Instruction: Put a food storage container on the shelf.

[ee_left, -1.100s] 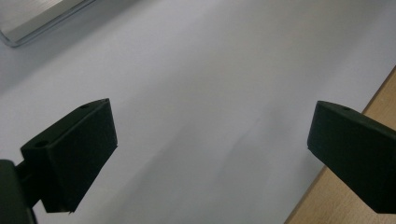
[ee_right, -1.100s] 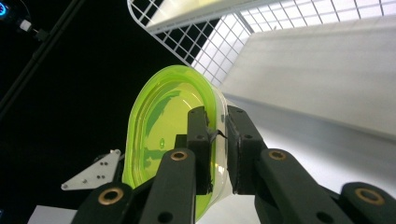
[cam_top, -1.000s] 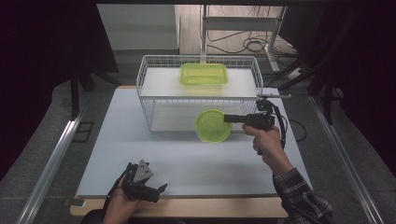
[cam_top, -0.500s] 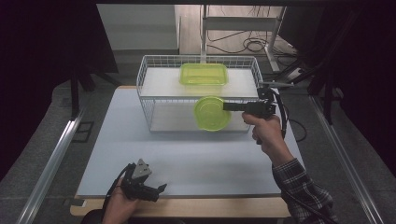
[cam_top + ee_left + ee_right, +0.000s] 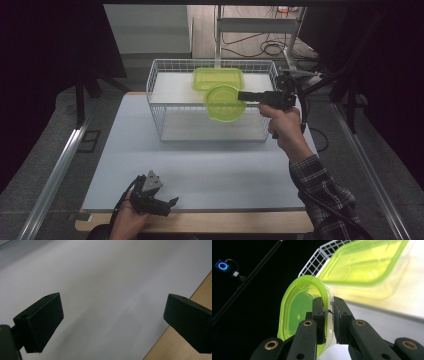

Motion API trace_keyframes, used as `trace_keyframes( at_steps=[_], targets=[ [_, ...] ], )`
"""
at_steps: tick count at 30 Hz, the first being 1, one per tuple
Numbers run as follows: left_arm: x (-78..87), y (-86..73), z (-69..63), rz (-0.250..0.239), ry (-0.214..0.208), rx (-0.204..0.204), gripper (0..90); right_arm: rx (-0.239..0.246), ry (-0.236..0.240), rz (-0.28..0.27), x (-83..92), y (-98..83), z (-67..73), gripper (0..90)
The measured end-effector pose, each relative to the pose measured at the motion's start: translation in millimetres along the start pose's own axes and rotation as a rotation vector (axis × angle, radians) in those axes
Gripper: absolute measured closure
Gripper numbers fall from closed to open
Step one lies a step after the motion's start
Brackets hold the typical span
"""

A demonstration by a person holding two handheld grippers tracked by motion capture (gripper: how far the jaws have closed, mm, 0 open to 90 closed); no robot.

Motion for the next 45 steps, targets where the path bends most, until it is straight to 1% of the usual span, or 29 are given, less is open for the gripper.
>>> trace_keyframes(
  at_steps=[4, 5, 6, 7, 10, 14, 15, 16, 17, 18, 19, 20, 22, 23, 25, 28, 29, 30, 35, 37, 39, 40, 41, 42, 43, 44, 45],
  targets=[
    [0.3, -0.3, 0.5, 0.001, 0.0, 0.003, 2.6, 0.011, -0.025, -0.022, -2.8, 15.4, 4.0, 80.3],
    [0.3, -0.3, 0.5, 0.001, 0.0, 0.003, 2.6, 0.011, -0.025, -0.022, -2.8, 15.4, 4.0, 80.3],
    [0.2, -0.3, 0.6, 0.001, 0.0, 0.003, 2.6, 0.015, -0.034, -0.038, -4.1, 23.6, 5.9, 80.3],
    [0.2, -0.2, 0.5, 0.0, 0.0, 0.003, 2.6, 0.015, -0.034, -0.038, -4.1, 23.6, 5.9, 80.3],
    [0.1, -0.4, 0.3, 0.001, -0.001, 0.004, 2.6, 0.021, -0.057, -0.056, -6.6, 34.9, 7.8, 80.3],
    [0.2, -0.3, 0.7, -0.001, 0.001, 0.0, 2.7, 0.023, -0.104, -0.081, -13.2, 51.8, 6.8, 80.3],
    [0.2, -0.2, 0.7, -0.002, 0.002, -0.001, 2.7, 0.023, -0.104, -0.081, -13.2, 51.8, 6.8, 80.3],
    [0.0, -0.3, 0.8, -0.002, 0.002, -0.002, 2.7, 0.015, -0.12, -0.095, -16.1, 58.5, 5.5, 80.2],
    [0.0, -0.3, 0.8, -0.002, 0.002, -0.002, 2.7, 0.015, -0.12, -0.095, -16.1, 58.5, 5.5, 80.2],
    [0.0, -0.2, 0.8, -0.003, 0.002, -0.002, 2.7, 0.012, -0.136, -0.103, -19.4, 63.9, 3.5, 80.2],
    [0.0, -0.1, 0.8, -0.005, 0.002, -0.003, 2.7, 0.012, -0.136, -0.103, -19.4, 63.9, 3.5, 80.2],
    [0.2, -0.1, 1.0, -0.006, 0.003, -0.004, 2.7, 0.003, -0.149, -0.112, -23.1, 69.0, 1.8, 80.2],
    [0.2, -0.1, 1.1, -0.006, 0.003, -0.004, 2.6, 0.003, -0.153, -0.113, -25.0, 70.9, 1.2, 80.2],
    [0.2, -0.2, 1.1, -0.006, 0.003, -0.004, 2.6, 0.003, -0.169, -0.116, -28.8, 74.5, 0.1, 80.2],
    [0.2, -0.2, 1.0, -0.007, 0.003, -0.006, 2.6, 0.004, -0.174, -0.119, -30.5, 76.2, -0.7, 80.2],
    [0.1, -0.3, 0.8, -0.006, 0.003, -0.007, 2.6, 0.0, -0.198, -0.126, -34.9, 80.6, -4.0, 80.1],
    [0.1, -0.3, 0.9, -0.007, 0.003, -0.009, 2.6, -0.006, -0.202, -0.128, -35.9, 81.6, -5.5, 80.2],
    [0.1, -0.3, 0.9, -0.008, 0.003, -0.009, 2.6, -0.022, -0.202, -0.132, -37.9, 82.9, -7.6, 80.1],
    [0.1, -0.4, 0.8, -0.008, 0.004, -0.014, 2.6, -0.039, -0.207, -0.131, -42.5, 83.0, -11.1, 80.0],
    [-0.1, -0.5, 0.7, -0.008, 0.006, -0.015, 2.6, -0.034, -0.216, -0.134, -43.9, 84.0, -11.0, 79.4],
    [-0.3, -0.7, 0.6, -0.006, 0.006, -0.019, 2.6, -0.022, -0.241, -0.137, -44.5, 84.2, -11.1, 78.7],
    [-0.3, -0.7, 0.6, -0.006, 0.006, -0.019, 2.5, -0.022, -0.241, -0.137, -44.5, 84.2, -11.1, 78.7],
    [-0.3, -0.7, 0.6, -0.006, 0.006, -0.02, 2.5, -0.009, -0.259, -0.138, -44.8, 84.3, -11.6, 78.2],
    [-0.3, -0.8, 0.6, -0.005, 0.007, -0.022, 2.5, 0.005, -0.287, -0.139, -45.0, 84.5, -12.5, 76.8],
    [-0.3, -0.8, 0.6, -0.005, 0.007, -0.022, 2.5, 0.005, -0.287, -0.139, -45.0, 84.5, -12.5, 76.8],
    [-0.3, -0.8, 0.6, -0.005, 0.007, -0.023, 2.5, 0.013, -0.314, -0.131, -46.3, 83.9, -14.9, 74.1],
    [-0.3, -0.8, 0.5, -0.005, 0.007, -0.023, 2.5, 0.013, -0.314, -0.131, -46.3, 83.9, -14.9, 74.1]
  ],
)
Point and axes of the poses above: each handheld gripper's, and its own axes: x roughly backward along the jaws, y roughly out of its top, z roughly to its left, the point moved 9 cm from there along -x, roughly forward along the jaws, and after that the axes turned 1 degree about x, right-handed, at the moved point
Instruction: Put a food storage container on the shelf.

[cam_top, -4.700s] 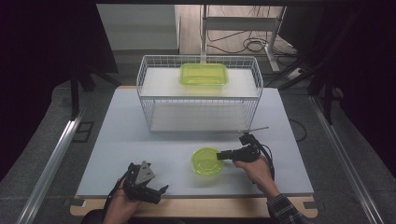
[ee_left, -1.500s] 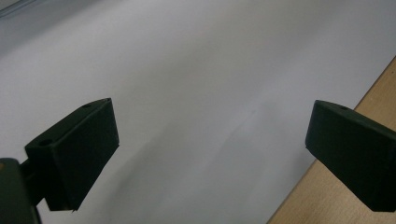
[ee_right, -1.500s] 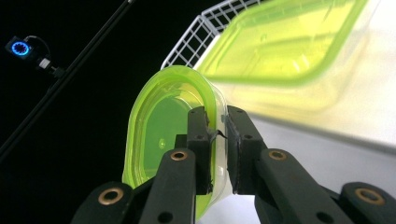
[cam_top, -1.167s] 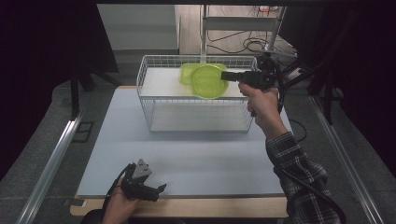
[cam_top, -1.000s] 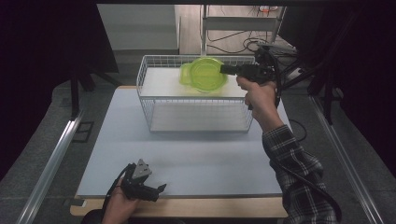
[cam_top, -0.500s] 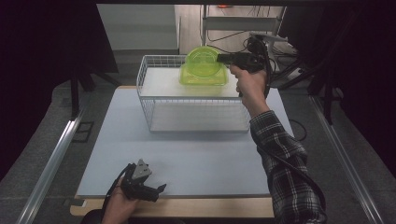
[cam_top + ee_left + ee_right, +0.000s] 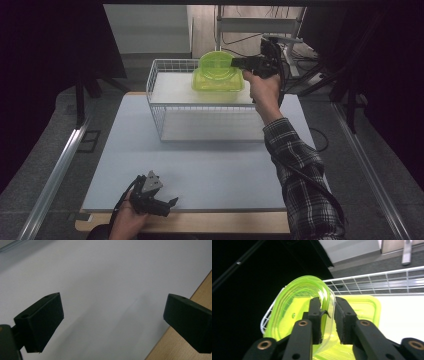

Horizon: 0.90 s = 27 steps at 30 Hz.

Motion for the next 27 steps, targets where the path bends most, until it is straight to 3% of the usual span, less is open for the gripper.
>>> trace_keyframes(
  at_steps=[5, 10, 19, 27],
  targets=[
    [-0.1, -0.2, 0.0, 0.001, -0.001, -0.002, 2.5, 0.004, -0.032, -0.001, -3.9, -0.2, -3.0, 72.4],
    [-0.1, -0.4, -0.1, 0.003, -0.001, -0.004, 2.5, 0.004, -0.03, -0.002, -5.2, 0.5, -3.2, 70.6],
    [-0.1, -0.2, 0.0, 0.002, 0.001, -0.004, 2.5, 0.031, 0.031, 0.016, 4.1, -0.9, 7.5, 48.9],
    [-0.4, -0.3, -0.4, 0.004, 0.003, -0.006, 2.4, 0.1, 0.046, 0.049, 11.9, -11.1, 12.9, 40.3]
  ],
)
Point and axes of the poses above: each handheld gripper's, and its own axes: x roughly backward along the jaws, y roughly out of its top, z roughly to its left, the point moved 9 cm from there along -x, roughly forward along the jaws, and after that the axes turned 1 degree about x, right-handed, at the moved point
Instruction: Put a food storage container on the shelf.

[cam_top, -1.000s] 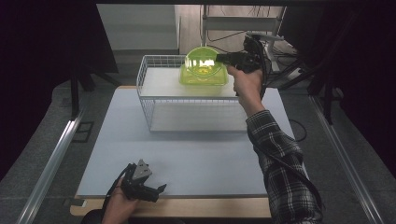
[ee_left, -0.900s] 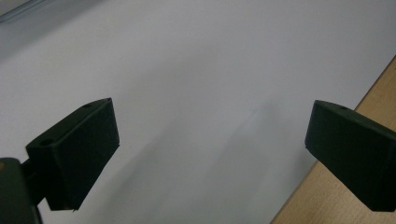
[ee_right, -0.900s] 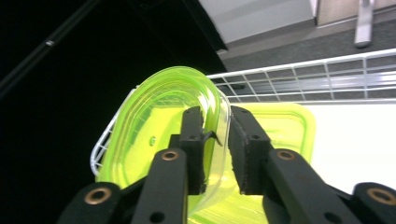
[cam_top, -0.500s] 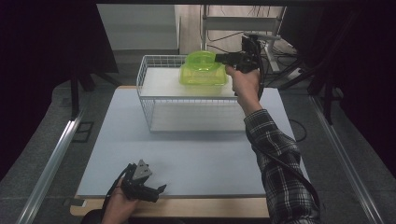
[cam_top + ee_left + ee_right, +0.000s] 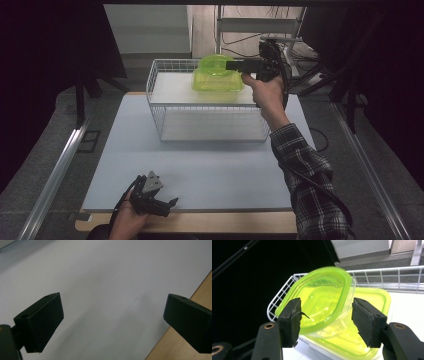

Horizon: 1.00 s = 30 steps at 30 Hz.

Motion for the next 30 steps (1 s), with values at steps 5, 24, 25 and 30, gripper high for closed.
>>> trace_keyframes(
  at_steps=[5, 24, 25, 30],
  targets=[
    [0.0, -0.1, 0.1, 0.0, 0.0, 0.0, 2.4, 0.038, 0.024, 0.024, 4.7, -10.3, -1.4, 35.1],
    [0.2, 0.5, 0.2, -0.004, -0.001, 0.003, 2.4, 0.1, 0.079, 0.041, 21.0, -32.9, -1.9, 26.2],
    [0.4, 0.8, 0.2, -0.006, -0.003, 0.004, 2.4, 0.103, 0.079, 0.042, 21.3, -34.2, -2.2, 25.8],
    [0.6, 0.8, -0.1, -0.005, -0.009, 0.013, 2.4, 0.121, 0.081, 0.051, 22.9, -41.9, -4.2, 23.6]
  ],
)
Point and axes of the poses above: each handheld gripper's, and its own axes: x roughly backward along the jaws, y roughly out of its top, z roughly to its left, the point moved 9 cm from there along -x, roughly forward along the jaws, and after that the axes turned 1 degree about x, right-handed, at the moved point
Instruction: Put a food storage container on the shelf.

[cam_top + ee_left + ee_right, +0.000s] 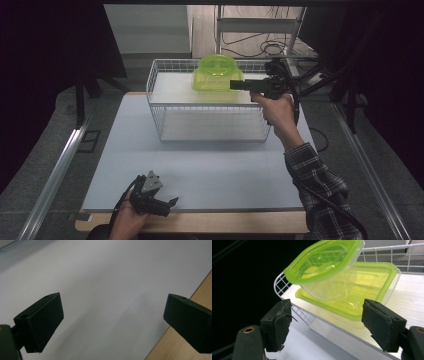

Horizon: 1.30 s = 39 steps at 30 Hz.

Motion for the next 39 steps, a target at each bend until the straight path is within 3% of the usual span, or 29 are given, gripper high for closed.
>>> trace_keyframes(
  at_steps=[10, 20, 39],
  targets=[
    [-0.6, -0.2, 0.0, 0.003, 0.002, -0.004, 2.4, 0.022, 0.001, 0.01, 1.5, -15.2, -5.2, 21.3],
    [-0.8, -0.3, 0.1, 0.003, 0.004, -0.005, 2.4, 0.079, -0.009, 0.038, -1.6, -36.0, -7.6, 18.7],
    [-1.2, -1.2, 0.2, 0.009, 0.009, -0.013, 2.4, 0.108, -0.024, 0.084, -1.6, -68.5, -17.0, 17.2]
  ],
)
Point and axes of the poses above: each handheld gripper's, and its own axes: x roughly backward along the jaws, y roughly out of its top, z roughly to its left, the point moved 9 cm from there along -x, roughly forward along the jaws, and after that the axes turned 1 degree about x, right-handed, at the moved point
